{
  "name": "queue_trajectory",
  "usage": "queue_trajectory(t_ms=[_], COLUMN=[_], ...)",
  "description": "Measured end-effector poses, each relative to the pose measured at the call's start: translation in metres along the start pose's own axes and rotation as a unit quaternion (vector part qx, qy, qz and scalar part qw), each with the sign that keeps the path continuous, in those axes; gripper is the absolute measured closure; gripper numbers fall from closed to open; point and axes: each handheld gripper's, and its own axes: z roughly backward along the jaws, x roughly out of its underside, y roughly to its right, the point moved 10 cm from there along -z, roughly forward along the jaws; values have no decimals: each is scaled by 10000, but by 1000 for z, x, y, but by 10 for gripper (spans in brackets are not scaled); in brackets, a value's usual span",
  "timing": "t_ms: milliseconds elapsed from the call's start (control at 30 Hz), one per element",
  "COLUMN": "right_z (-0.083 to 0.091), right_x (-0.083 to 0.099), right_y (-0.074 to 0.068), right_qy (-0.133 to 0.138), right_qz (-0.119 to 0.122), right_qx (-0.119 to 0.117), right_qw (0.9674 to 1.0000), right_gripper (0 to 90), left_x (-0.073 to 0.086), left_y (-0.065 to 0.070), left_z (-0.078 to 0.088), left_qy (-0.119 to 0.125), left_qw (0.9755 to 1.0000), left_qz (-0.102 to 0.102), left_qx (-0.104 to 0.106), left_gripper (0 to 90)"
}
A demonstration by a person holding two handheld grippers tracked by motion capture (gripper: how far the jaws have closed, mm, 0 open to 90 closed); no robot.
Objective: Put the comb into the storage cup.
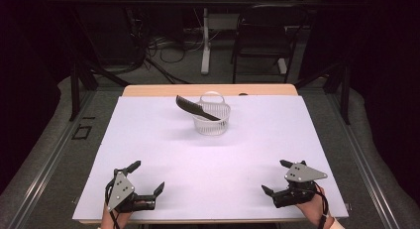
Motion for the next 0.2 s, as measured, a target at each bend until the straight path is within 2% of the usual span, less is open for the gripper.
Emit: queue_trajectory(t_ms=[200], right_z=[0], right_x=[-1], right_y=[2], right_qy=[68], right_qz=[-42], right_qx=[4], right_qw=[10000], right_gripper=[0], left_x=[0], left_y=[0], left_z=[0], left_qy=[-3], left_qw=[10000], left_qz=[15], left_qx=[-14], left_gripper=[6])
